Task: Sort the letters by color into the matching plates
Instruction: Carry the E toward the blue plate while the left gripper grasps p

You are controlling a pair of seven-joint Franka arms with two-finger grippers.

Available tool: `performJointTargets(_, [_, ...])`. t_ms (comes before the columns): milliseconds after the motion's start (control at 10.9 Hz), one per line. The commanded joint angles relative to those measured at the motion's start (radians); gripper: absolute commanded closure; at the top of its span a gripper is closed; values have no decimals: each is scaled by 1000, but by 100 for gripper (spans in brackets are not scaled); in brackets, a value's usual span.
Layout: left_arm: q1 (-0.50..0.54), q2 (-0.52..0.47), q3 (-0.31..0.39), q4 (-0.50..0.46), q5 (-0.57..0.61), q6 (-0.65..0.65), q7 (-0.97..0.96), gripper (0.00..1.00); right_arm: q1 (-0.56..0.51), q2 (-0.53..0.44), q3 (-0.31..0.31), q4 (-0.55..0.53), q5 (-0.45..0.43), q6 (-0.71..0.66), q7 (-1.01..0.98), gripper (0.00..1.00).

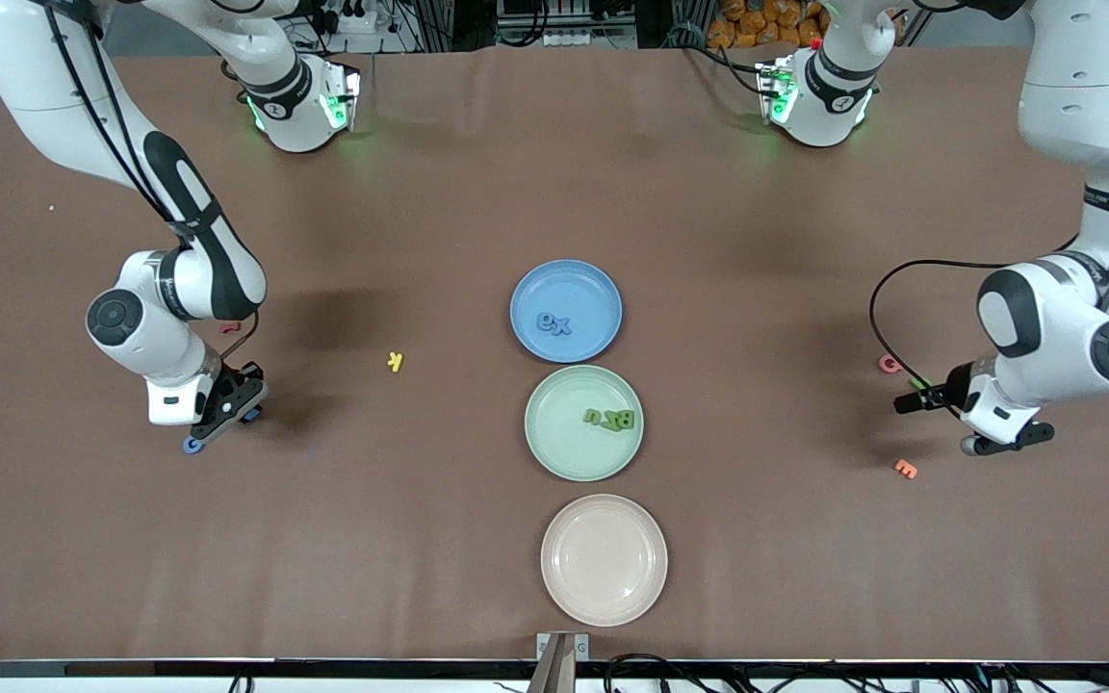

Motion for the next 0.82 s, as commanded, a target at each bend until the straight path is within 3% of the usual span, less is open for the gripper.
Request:
performJointTargets(0, [-13,-55,38,-131,-28,66,-54,18,-8,-12,12,-22,-4,-1,2,86])
performJointTargets(183, [-13,-52,60,-138,-28,66,-106,27,-8,-17,12,-22,0,-10,18,89])
performJointTargets(458, [-18,-52,72,-138,-27,65,-115,29,-4,-30,19,-20,0,-36,129,89])
performJointTargets(733, [-21,-49,74,-135,-28,65,-123,46,8,-55,54,-13,0,-108,326,89])
